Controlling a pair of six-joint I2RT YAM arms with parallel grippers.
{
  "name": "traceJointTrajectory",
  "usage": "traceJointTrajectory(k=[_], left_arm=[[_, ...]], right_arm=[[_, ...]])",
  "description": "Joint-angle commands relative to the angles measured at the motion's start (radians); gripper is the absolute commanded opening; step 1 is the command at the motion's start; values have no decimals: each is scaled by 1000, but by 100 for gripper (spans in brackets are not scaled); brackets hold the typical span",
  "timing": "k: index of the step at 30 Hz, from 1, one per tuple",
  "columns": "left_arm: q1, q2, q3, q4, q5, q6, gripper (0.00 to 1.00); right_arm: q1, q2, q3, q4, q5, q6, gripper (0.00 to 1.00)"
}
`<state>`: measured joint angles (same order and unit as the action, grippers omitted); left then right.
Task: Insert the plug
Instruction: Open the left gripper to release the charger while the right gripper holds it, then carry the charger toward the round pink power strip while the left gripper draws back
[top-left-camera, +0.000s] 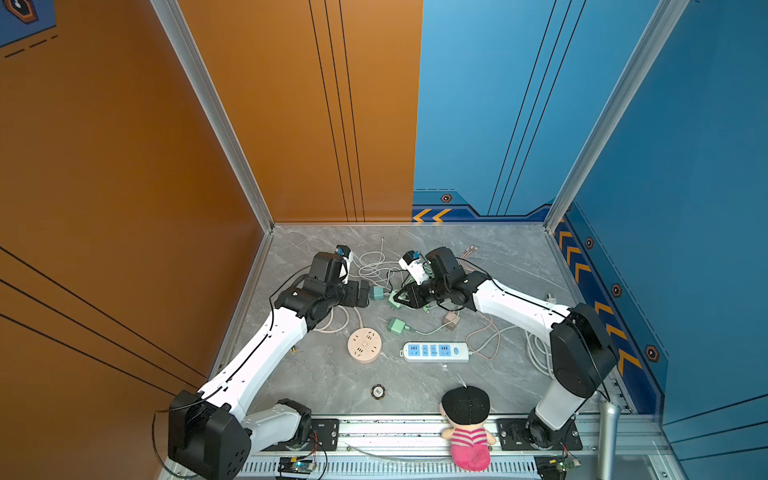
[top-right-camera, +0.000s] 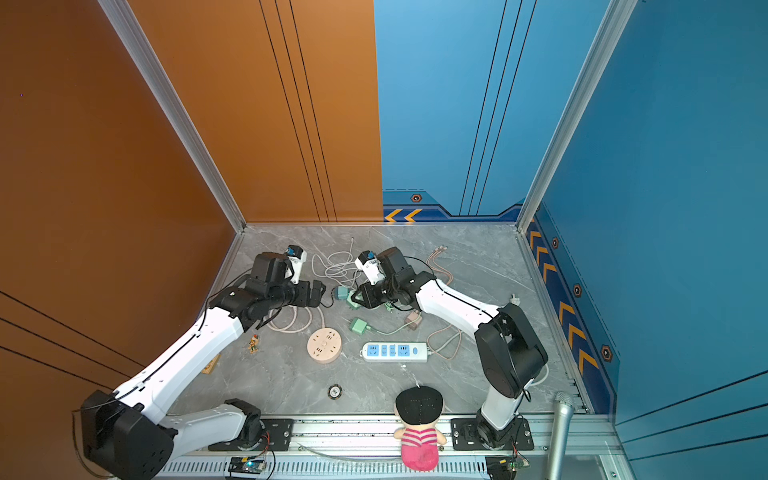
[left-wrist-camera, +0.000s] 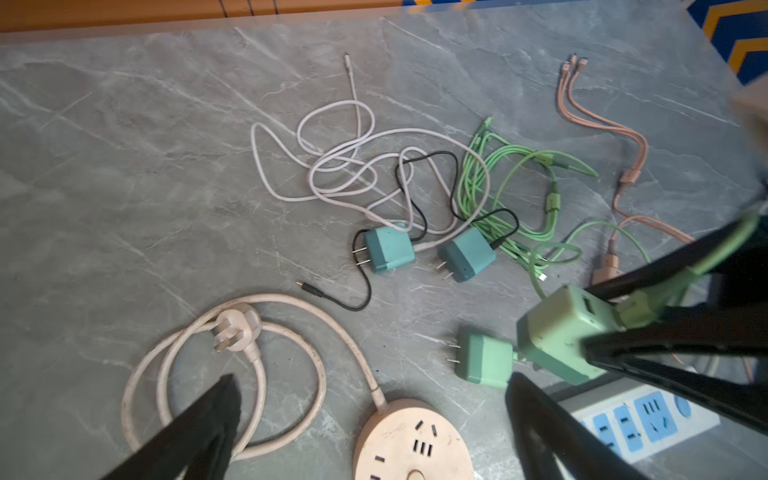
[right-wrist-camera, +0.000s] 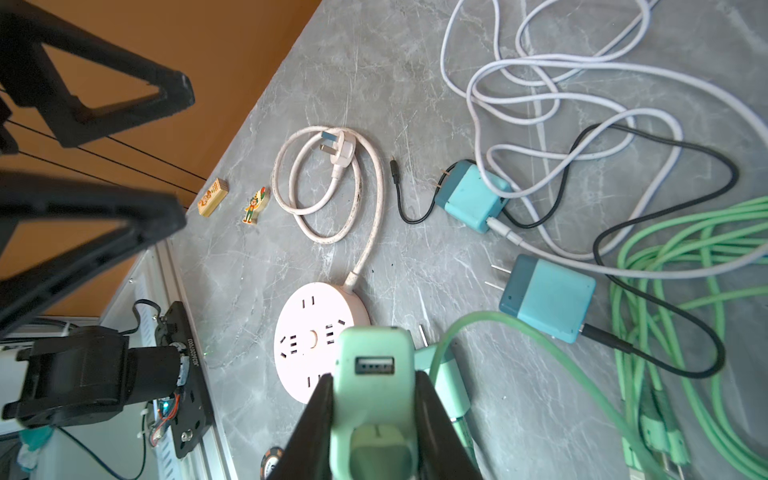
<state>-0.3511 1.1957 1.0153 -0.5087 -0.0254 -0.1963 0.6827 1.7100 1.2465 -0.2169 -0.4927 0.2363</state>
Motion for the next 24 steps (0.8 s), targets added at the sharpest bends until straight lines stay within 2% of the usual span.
traceJointTrajectory(k=[1,6,12,17,24], left_arm=[[9,2,6,-39,-67,-58,100],[14,-2,8,-31,-132,-93,99],[33,-46,7,-32,-236,-180,99],[52,-77,-40,-31,-239,-182,99],[62,-99,-53,-31,-236,-162,99]], right_arm=[[50,-51,15,-39,107,-95,0],[74,-44,20,-44,152,-105,0],[144,-79,-3,-48,297,-152,0],[180,-84,-17,-46,325,-148,0],[204,-83,-26,-47,293,-133,0]])
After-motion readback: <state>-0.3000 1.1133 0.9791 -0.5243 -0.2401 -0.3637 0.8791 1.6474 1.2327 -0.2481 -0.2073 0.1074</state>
